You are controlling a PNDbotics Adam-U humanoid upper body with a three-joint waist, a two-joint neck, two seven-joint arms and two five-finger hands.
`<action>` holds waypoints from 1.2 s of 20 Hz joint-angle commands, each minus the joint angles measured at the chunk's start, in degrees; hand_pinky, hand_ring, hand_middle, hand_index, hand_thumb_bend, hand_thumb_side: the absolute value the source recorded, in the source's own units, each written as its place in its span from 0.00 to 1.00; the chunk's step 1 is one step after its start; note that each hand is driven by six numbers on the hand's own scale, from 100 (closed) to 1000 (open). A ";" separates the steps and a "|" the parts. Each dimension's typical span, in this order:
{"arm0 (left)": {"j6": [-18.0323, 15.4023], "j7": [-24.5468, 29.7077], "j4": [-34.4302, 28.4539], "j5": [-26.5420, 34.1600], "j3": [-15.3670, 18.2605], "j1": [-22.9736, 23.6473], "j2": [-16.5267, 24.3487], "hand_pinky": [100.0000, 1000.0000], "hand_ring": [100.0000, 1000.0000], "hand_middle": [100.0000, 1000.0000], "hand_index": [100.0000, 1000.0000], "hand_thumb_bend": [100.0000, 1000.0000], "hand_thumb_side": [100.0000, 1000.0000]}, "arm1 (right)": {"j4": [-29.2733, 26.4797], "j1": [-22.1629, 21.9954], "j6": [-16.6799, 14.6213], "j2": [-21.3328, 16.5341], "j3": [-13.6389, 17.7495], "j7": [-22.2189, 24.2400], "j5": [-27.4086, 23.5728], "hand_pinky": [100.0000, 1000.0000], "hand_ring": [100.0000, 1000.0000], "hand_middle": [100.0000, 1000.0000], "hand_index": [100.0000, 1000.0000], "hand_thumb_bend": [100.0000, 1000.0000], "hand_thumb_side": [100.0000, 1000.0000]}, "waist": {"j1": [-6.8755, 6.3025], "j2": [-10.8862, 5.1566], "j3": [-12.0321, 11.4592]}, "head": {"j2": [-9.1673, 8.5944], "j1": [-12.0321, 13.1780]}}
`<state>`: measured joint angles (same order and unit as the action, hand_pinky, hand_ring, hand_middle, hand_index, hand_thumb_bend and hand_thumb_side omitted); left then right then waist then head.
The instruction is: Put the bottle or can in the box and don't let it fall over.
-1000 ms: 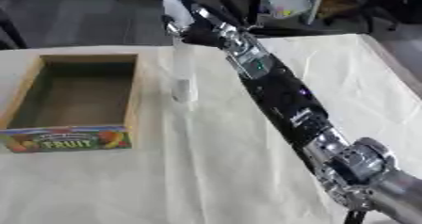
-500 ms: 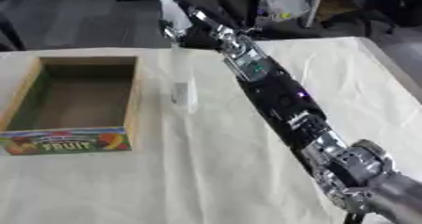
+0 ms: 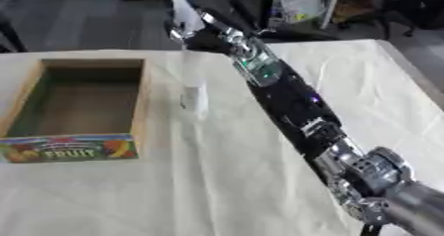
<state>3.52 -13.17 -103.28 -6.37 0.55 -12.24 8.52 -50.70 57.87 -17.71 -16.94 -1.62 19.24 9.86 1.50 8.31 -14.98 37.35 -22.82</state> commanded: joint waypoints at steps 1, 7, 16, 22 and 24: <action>-0.15 0.15 -1.08 0.02 -0.05 -0.97 0.14 0.66 0.60 0.55 0.78 0.59 0.55 | -0.51 1.08 -0.35 -1.29 0.07 0.38 0.61 0.95 1.00 1.00 1.00 0.00 0.42 | -0.18 -0.54 -0.16 | -0.82 -0.26; -0.14 0.22 -1.07 0.03 -0.07 -1.03 0.11 0.66 0.60 0.55 0.78 0.59 0.55 | -0.52 0.99 -0.17 -1.40 0.28 0.80 0.88 0.95 1.00 0.97 0.93 0.00 0.26 | -0.12 -0.44 -0.20 | -0.89 -0.22; -0.15 0.18 -1.13 0.01 -0.02 -1.10 0.09 0.66 0.60 0.55 0.78 0.59 0.55 | -0.83 0.85 0.59 -1.49 0.33 0.42 0.76 0.94 1.00 0.75 0.70 0.00 0.27 | -0.13 -0.40 -0.21 | -1.06 -0.32; -0.14 0.17 -1.11 0.04 0.01 -1.09 0.09 0.66 0.60 0.55 0.78 0.59 0.55 | -1.27 0.77 1.31 -1.74 0.44 -1.27 0.19 0.93 1.00 0.62 0.58 0.00 0.29 | -0.10 -0.36 -0.17 | -1.18 -0.36; -0.14 0.16 -1.11 0.02 0.03 -1.10 0.08 0.66 0.60 0.55 0.78 0.60 0.55 | -1.34 0.74 1.57 -1.77 0.42 -1.71 0.03 0.93 1.00 0.61 0.56 0.00 0.29 | -0.11 -0.36 -0.16 | -1.22 -0.40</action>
<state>3.50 -13.14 -103.28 -6.37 0.55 -12.55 8.13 -50.78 57.77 -16.28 -17.01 -1.46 18.00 10.23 1.57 8.51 -15.13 37.04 -23.03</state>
